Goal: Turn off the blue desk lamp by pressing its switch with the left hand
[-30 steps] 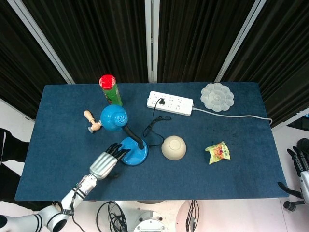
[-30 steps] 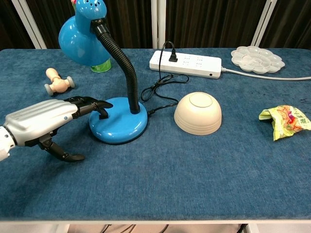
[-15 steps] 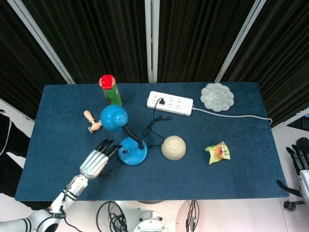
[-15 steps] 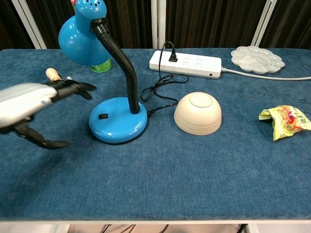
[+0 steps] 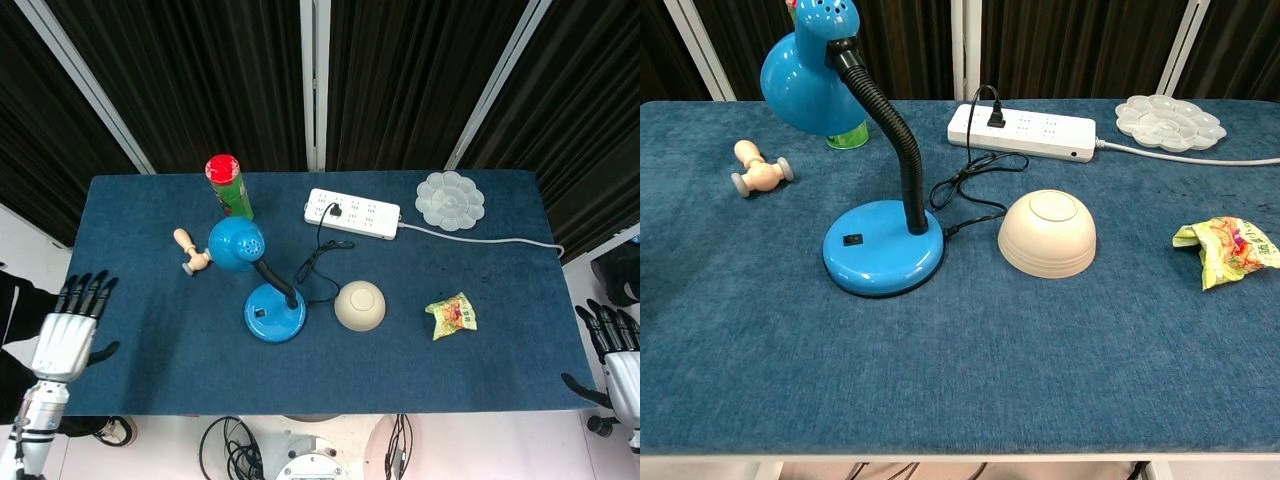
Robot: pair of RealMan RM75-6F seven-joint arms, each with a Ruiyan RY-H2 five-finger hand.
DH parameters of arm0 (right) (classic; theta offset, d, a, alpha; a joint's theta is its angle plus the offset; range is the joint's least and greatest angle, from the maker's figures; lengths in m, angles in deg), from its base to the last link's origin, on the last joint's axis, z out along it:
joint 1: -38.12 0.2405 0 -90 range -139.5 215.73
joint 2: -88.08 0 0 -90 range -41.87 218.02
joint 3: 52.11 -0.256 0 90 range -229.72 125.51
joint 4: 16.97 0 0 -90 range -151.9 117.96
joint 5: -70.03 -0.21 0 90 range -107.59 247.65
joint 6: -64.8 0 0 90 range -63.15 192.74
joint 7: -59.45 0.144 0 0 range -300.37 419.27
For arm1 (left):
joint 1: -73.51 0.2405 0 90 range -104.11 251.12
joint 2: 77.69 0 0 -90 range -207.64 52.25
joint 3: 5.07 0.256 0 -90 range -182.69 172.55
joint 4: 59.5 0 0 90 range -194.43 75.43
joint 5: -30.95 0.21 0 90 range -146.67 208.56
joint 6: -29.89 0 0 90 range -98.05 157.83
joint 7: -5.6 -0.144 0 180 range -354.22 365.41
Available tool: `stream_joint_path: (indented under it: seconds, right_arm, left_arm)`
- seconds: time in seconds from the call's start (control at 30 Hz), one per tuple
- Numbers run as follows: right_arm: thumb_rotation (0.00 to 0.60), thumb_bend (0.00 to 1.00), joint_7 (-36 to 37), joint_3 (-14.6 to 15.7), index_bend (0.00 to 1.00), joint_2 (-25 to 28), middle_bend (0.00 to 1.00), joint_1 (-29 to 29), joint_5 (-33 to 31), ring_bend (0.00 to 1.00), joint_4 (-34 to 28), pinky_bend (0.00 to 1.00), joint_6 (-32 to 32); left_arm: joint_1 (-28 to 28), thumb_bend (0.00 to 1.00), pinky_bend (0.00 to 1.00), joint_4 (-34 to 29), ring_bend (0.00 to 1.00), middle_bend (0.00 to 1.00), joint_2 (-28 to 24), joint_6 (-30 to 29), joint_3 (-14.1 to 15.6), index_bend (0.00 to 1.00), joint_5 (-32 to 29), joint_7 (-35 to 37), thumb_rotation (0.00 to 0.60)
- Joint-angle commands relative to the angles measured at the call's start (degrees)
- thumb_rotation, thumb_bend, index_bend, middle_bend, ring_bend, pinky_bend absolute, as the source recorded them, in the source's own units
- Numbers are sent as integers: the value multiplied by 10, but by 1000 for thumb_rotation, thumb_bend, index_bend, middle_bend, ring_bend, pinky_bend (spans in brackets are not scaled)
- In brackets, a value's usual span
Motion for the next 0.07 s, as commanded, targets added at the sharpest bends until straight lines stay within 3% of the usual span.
stream_joint_path:
  seconds: [0.03,0.07]
  right_arm:
    - [600,70,-21,2,0,-2,0,-3,-13,0,-1,0,-8]
    - [600,70,-24,2,0,-1,0,-4,-16,0,-4,0,-10]
  left_arm:
    - [20,98,0,-1,0,0,-23,-16,-5,54,-16,24,600]
    - [24,98,0,1,0,0,-26,-19,-6,54,-16,35,600]
